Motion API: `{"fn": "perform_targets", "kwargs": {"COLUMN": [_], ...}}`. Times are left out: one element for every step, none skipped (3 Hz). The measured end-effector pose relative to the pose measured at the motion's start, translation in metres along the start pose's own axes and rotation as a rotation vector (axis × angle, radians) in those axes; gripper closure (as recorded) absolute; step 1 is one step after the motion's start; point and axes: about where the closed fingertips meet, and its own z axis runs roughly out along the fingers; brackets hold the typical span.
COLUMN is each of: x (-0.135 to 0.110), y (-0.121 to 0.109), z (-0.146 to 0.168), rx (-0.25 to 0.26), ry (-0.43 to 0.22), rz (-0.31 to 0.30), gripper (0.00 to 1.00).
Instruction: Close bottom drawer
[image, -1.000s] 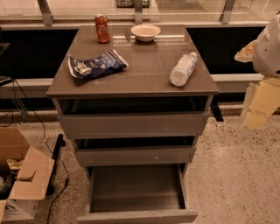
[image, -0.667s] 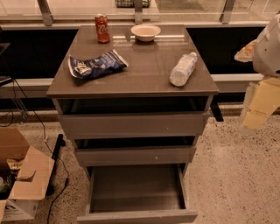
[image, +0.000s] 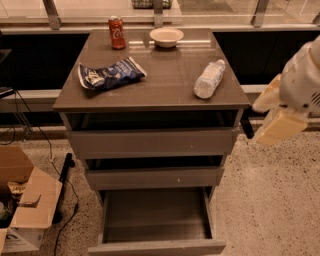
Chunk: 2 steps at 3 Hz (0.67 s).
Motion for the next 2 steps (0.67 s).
{"fn": "perform_targets", "kwargs": {"x": [0.008,0.020], "y": [0.032,0.058], "z": [0.075,0.165], "rx": [-0.088,-0.180], "ry": [-0.130,-0.217], "rz": [0.065,0.165], "gripper": [0.70,0.94]}}
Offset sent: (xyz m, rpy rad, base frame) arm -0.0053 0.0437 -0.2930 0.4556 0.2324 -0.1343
